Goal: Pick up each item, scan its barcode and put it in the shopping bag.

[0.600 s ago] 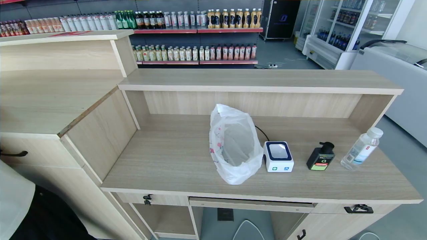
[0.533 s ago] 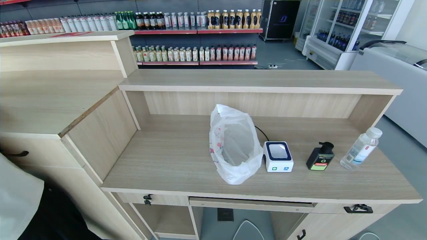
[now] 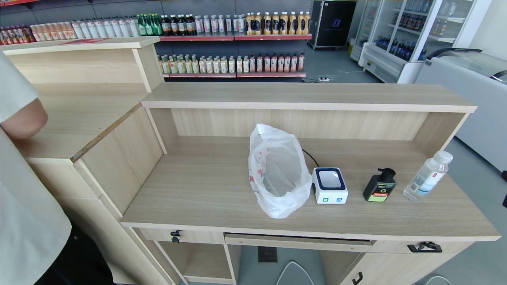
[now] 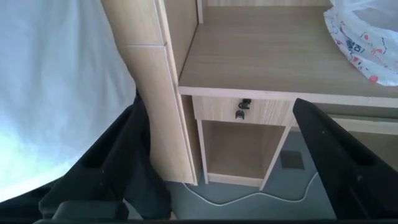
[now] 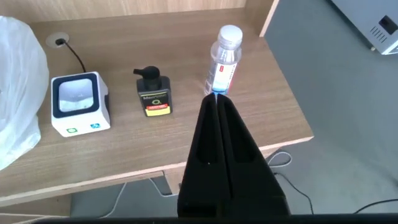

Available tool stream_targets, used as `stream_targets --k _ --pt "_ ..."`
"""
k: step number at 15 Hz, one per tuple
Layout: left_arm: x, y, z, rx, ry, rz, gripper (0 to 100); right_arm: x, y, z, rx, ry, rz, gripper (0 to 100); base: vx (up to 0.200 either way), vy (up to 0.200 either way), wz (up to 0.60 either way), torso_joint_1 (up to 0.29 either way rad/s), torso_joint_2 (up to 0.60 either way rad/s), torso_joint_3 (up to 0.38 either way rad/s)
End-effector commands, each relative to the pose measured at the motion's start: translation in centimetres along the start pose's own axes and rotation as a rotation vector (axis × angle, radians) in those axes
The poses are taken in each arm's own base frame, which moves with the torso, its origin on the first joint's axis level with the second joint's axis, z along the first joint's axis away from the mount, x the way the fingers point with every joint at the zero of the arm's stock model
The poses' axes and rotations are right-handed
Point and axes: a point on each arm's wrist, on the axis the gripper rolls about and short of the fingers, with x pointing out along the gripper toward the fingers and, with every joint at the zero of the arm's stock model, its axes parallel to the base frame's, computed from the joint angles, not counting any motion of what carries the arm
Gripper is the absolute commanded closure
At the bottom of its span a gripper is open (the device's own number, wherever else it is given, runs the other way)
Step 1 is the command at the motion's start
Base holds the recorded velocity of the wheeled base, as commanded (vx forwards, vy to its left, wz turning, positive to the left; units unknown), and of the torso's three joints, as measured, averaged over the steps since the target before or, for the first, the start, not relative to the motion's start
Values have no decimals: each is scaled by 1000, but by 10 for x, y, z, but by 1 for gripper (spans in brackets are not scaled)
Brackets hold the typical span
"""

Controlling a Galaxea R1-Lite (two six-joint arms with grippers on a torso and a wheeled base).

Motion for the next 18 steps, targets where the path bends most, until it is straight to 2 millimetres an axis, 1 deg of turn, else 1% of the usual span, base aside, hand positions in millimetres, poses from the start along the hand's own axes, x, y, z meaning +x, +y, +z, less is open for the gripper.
stream_targets --k 1,3,5,7,10,11,13,15,16,18 --pt "0 0 0 1 0 1 0 18 0 -18 7 64 -3 0 0 0 0 0 0 0" --pt "0 0 0 -1 0 1 0 34 -11 -24 32 88 -31 0 0 0 0 0 0 0" --pt "0 0 0 1 0 1 0 51 -26 -31 42 119 50 0 0 0 0 0 0 0" --pt "0 0 0 1 0 1 0 67 -33 -37 50 152 130 0 0 0 0 0 0 0" --pt "0 0 0 -1 0 1 0 101 -45 -55 -45 203 221 0 0 0 0 0 0 0" --pt "0 0 0 -1 0 1 0 109 -45 -58 -82 206 265 0 0 0 0 0 0 0" --pt "0 0 0 -1 0 1 0 132 -49 -61 -164 201 298 0 0 0 0 0 0 0" --pt "0 0 0 1 0 1 0 142 -49 -66 -203 211 309 0 0 0 0 0 0 0" --pt "0 0 0 1 0 1 0 143 -49 -67 -204 212 309 0 0 0 0 0 0 0" --pt "0 0 0 1 0 1 0 149 -49 -78 -221 242 324 0 0 0 0 0 0 0"
